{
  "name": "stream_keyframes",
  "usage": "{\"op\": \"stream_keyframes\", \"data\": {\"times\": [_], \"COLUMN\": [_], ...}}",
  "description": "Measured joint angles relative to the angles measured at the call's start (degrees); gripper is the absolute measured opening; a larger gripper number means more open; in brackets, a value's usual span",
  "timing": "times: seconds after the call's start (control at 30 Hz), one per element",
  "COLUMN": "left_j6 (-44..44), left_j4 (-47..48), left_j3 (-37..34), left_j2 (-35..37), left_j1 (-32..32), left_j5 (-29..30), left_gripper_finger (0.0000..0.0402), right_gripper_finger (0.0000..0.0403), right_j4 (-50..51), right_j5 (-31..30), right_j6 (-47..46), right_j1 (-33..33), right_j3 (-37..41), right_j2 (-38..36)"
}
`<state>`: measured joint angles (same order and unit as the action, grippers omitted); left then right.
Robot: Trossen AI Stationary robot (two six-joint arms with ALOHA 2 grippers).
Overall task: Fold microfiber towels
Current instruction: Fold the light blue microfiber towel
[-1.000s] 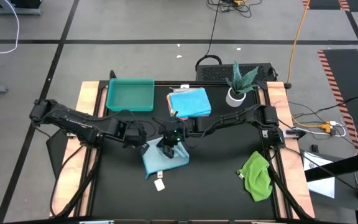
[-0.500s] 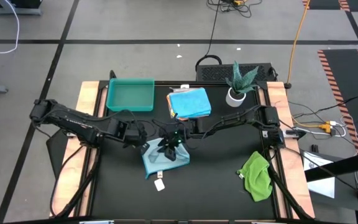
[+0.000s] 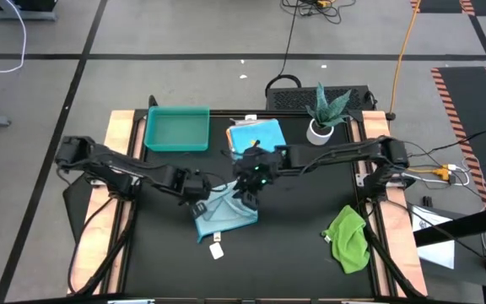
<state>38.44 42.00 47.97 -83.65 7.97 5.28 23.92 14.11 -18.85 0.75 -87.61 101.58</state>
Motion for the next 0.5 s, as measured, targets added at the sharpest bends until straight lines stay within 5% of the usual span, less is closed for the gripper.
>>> {"op": "stream_keyframes", "data": {"times": [0.33, 0.5], "left_j6": [-5.41, -0.38], "left_j4": [-1.64, -12.58], "left_j3": [0.42, 1.91], "left_j2": [-11.69, -12.95], "left_j1": [-0.07, 0.48], "left_j5": [-9.34, -13.43], "left_gripper_finger": [0.0055, 0.0055], "right_gripper_finger": [0.0139, 0.0139], "right_j4": [1.31, 2.96], "right_j5": [-5.31, -5.42], "right_j6": [0.43, 2.96], "right_j1": [-0.04, -0.07], "right_j3": [0.00, -0.02], "right_j2": [-9.78, -13.02]}}
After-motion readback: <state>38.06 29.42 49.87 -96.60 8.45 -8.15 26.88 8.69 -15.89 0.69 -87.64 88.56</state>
